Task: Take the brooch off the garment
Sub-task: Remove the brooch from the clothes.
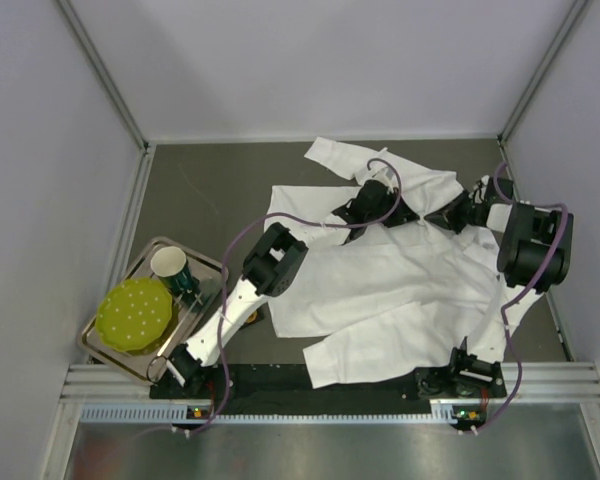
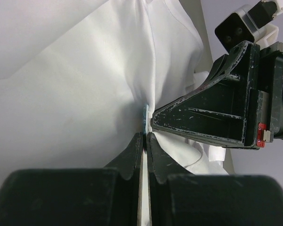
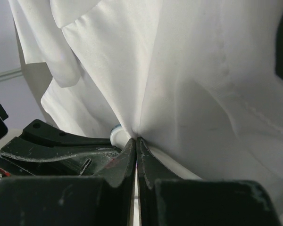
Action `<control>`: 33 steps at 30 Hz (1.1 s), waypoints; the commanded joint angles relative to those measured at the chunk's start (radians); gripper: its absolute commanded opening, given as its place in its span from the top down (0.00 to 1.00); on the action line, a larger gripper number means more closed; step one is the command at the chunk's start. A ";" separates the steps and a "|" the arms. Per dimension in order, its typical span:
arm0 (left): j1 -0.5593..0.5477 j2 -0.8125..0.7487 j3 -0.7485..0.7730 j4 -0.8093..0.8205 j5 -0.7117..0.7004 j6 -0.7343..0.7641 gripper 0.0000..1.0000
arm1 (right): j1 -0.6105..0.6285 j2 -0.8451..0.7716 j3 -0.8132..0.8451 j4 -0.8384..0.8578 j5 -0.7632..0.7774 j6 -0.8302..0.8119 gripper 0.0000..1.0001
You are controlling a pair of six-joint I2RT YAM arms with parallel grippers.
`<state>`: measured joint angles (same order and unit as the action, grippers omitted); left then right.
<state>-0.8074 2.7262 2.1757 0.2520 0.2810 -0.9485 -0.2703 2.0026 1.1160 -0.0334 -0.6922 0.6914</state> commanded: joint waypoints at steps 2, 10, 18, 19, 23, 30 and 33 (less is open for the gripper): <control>-0.024 0.004 0.067 0.084 0.093 -0.016 1.00 | 0.032 0.054 0.027 -0.111 0.125 -0.087 1.00; -0.026 0.026 0.102 0.064 0.144 -0.029 1.00 | 0.072 0.102 0.102 -0.198 0.155 -0.148 1.00; -0.024 0.027 0.122 0.040 0.216 -0.027 1.00 | 0.098 0.131 0.208 -0.336 0.192 -0.254 1.00; -0.024 0.029 0.124 0.036 0.222 -0.027 1.00 | 0.108 0.130 0.217 -0.351 0.213 -0.263 1.00; -0.022 0.052 0.177 0.003 0.251 -0.019 1.00 | 0.141 0.133 0.269 -0.419 0.266 -0.338 1.00; -0.024 0.073 0.219 -0.002 0.282 -0.045 1.00 | 0.213 0.133 0.341 -0.470 0.329 -0.444 1.00; -0.022 0.070 0.217 -0.002 0.290 -0.047 1.00 | 0.227 0.142 0.354 -0.473 0.313 -0.443 1.00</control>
<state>-0.7685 2.8178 2.3310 0.1684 0.4095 -0.9768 -0.1211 2.0708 1.4578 -0.5030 -0.4175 0.2970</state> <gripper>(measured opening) 0.068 0.003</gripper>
